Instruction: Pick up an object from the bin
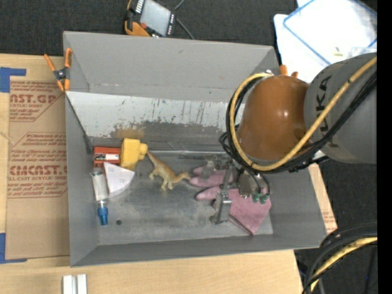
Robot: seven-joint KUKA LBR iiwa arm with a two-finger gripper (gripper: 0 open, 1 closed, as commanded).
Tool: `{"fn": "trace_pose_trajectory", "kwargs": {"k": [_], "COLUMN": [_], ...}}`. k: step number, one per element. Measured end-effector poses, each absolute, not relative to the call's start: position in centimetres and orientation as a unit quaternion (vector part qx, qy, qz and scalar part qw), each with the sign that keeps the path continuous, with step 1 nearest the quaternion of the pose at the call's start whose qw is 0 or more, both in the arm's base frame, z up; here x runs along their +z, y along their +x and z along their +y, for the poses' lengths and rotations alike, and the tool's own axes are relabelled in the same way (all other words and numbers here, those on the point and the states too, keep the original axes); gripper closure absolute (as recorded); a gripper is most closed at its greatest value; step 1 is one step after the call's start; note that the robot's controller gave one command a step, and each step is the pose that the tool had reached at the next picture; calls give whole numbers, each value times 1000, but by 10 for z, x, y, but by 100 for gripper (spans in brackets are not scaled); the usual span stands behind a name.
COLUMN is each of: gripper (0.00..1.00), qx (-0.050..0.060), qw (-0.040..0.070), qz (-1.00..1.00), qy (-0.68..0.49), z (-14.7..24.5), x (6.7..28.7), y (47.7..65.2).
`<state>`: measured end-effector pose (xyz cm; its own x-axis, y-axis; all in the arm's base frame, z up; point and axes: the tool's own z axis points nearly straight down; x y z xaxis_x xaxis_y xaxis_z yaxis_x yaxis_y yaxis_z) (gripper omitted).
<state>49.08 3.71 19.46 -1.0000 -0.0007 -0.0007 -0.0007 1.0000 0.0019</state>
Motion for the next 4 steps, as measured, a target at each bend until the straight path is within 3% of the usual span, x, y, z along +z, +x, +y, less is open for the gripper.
{"fn": "trace_pose_trajectory", "kwargs": {"k": [3, 4], "gripper": [0, 0], "qx": [1, 1], "qw": [1, 3], "qz": [1000, 994], "qy": [-20, -112], "z": [44, 24], "x": [181, 98], "y": [503, 519]}}
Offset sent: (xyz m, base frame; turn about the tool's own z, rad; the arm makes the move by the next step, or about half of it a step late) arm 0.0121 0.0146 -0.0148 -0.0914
